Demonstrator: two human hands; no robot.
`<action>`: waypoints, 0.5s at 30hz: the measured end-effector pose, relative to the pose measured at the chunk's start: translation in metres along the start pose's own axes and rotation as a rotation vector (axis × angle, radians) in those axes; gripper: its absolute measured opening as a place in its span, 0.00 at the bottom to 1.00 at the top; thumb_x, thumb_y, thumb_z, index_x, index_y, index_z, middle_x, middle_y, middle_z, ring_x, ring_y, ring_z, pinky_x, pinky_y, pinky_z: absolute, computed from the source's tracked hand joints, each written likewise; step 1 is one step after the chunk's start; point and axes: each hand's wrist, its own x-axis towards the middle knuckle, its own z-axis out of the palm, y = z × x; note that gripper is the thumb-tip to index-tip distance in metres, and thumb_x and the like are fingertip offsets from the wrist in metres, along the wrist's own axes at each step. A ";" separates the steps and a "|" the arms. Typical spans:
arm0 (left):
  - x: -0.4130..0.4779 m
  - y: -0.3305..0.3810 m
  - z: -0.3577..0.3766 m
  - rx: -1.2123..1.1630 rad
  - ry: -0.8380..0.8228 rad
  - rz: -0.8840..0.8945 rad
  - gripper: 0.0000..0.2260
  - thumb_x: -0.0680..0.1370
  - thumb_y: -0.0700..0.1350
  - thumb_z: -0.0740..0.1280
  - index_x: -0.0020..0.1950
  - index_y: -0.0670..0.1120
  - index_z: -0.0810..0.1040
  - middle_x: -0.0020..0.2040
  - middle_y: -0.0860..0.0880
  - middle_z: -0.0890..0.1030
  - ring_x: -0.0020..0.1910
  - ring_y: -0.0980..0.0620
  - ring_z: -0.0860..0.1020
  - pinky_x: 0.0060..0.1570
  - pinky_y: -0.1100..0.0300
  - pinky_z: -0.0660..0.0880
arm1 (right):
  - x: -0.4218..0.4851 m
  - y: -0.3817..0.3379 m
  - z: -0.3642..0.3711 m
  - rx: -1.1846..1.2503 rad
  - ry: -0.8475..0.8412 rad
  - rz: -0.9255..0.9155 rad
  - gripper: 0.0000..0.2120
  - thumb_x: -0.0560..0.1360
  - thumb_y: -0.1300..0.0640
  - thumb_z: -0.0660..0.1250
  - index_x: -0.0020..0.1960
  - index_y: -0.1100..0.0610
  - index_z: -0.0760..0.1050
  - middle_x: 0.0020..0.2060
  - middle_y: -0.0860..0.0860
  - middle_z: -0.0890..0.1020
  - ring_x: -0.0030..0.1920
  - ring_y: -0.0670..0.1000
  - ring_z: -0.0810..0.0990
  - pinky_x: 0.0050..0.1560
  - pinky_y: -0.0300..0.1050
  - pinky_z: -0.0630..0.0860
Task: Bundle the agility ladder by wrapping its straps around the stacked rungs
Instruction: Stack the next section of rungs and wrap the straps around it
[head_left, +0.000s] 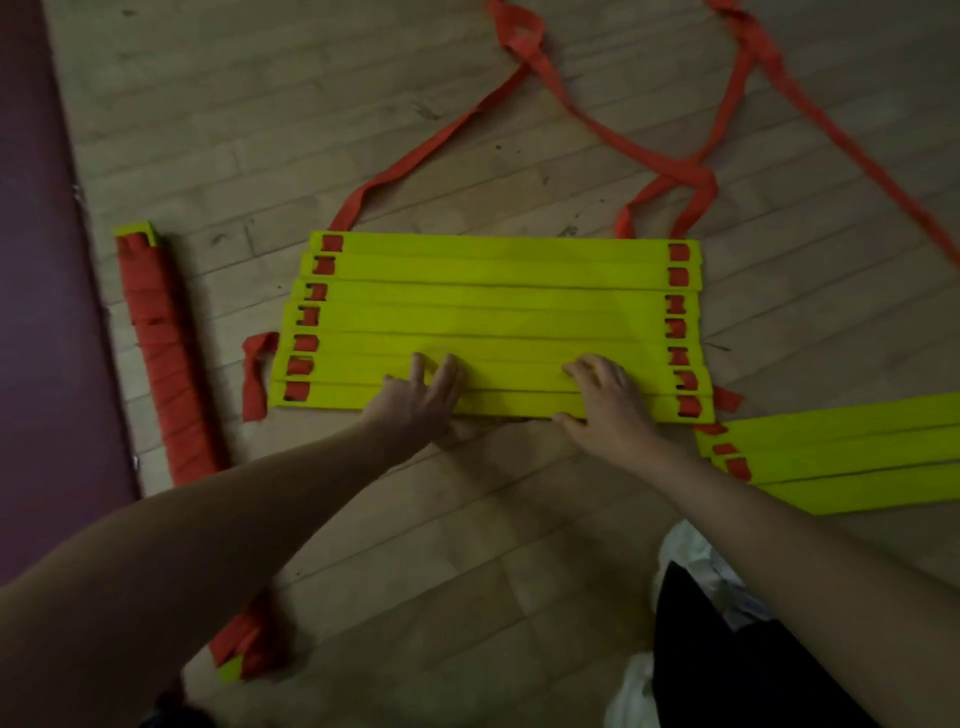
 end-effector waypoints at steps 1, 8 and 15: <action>0.003 0.002 -0.001 0.017 0.010 0.019 0.22 0.72 0.46 0.56 0.58 0.38 0.82 0.56 0.38 0.81 0.44 0.32 0.81 0.17 0.53 0.73 | -0.002 0.007 -0.001 0.025 0.012 0.013 0.31 0.76 0.47 0.67 0.74 0.58 0.62 0.72 0.58 0.63 0.72 0.59 0.60 0.70 0.52 0.59; 0.007 0.000 -0.026 -0.039 0.186 0.089 0.20 0.62 0.43 0.67 0.52 0.40 0.84 0.47 0.39 0.83 0.29 0.40 0.79 0.18 0.62 0.68 | -0.024 0.052 -0.011 0.143 0.018 0.206 0.33 0.79 0.41 0.57 0.78 0.54 0.53 0.77 0.53 0.55 0.77 0.55 0.50 0.74 0.57 0.49; -0.004 -0.020 -0.046 -0.211 0.330 -0.040 0.20 0.73 0.37 0.61 0.63 0.41 0.78 0.53 0.41 0.83 0.38 0.39 0.82 0.25 0.55 0.70 | -0.005 0.045 -0.030 -0.169 0.496 -0.105 0.17 0.68 0.60 0.58 0.51 0.54 0.82 0.44 0.53 0.83 0.44 0.58 0.80 0.45 0.49 0.74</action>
